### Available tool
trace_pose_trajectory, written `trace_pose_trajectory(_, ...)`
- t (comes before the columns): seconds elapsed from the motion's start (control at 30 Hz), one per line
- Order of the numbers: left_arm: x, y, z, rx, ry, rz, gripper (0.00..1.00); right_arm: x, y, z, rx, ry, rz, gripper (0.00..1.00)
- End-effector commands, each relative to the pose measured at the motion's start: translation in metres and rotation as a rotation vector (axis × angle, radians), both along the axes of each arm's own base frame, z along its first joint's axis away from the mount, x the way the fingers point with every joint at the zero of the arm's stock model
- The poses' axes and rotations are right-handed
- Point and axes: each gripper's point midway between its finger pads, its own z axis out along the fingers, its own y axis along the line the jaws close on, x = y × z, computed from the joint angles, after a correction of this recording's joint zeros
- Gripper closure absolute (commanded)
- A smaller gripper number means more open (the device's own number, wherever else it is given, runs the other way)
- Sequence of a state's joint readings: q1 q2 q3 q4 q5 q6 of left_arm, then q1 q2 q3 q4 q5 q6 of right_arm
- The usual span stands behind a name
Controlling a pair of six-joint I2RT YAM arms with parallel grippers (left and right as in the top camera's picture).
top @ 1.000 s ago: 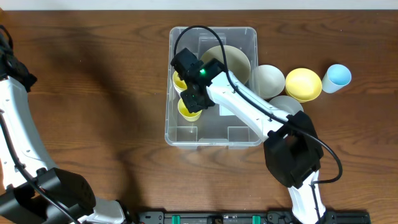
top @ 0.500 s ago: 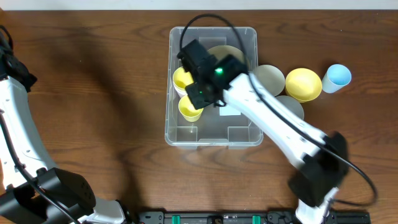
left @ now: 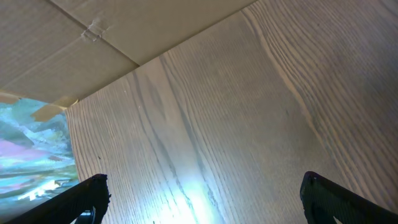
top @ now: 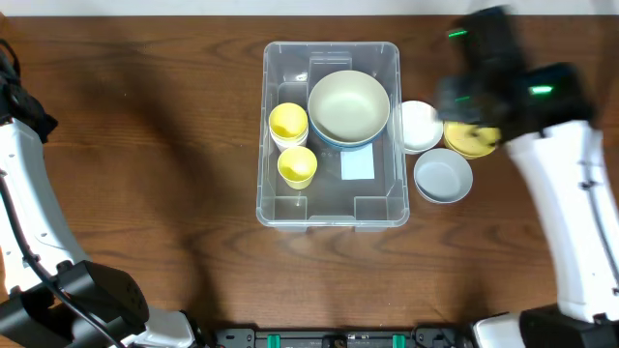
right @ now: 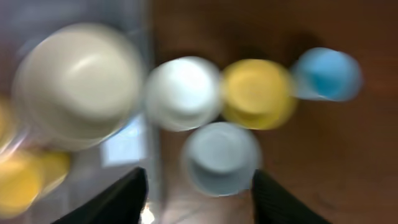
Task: Pack container
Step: 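Release the yellow cup and move the right gripper back right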
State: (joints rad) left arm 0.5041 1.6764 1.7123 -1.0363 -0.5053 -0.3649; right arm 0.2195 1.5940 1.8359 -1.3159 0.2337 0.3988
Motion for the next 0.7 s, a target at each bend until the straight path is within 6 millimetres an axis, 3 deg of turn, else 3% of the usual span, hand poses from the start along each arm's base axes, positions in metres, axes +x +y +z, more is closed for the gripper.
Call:
trace_pose_trajectory(0.0,-0.002,0.004,0.0,0.012,0.017,0.008,0.02,-0.004,-0.065,0.011,-0.01,-0.023,-0.187,0.34)
trace_pose_trajectory(0.1,-0.002,0.004,0.0,0.012,0.017,0.008,0.02,-0.01,-0.121,0.0,-0.003,0.007,-0.342,0.29)
trace_pose_trajectory(0.3,-0.002,0.004,0.0,0.012,0.017,0.008,0.02,-0.005,-0.178,-0.031,0.096,0.041,-0.442,0.26)
trace_pose_trajectory(0.43,-0.002,0.004,0.0,0.012,0.017,0.008,0.02,0.008,-0.196,-0.061,0.174,0.045,-0.44,0.27)
trace_pose_trajectory(0.67,-0.002,0.004,0.0,0.012,0.017,0.008,0.02,0.034,-0.203,-0.122,0.226,0.059,-0.351,0.28)
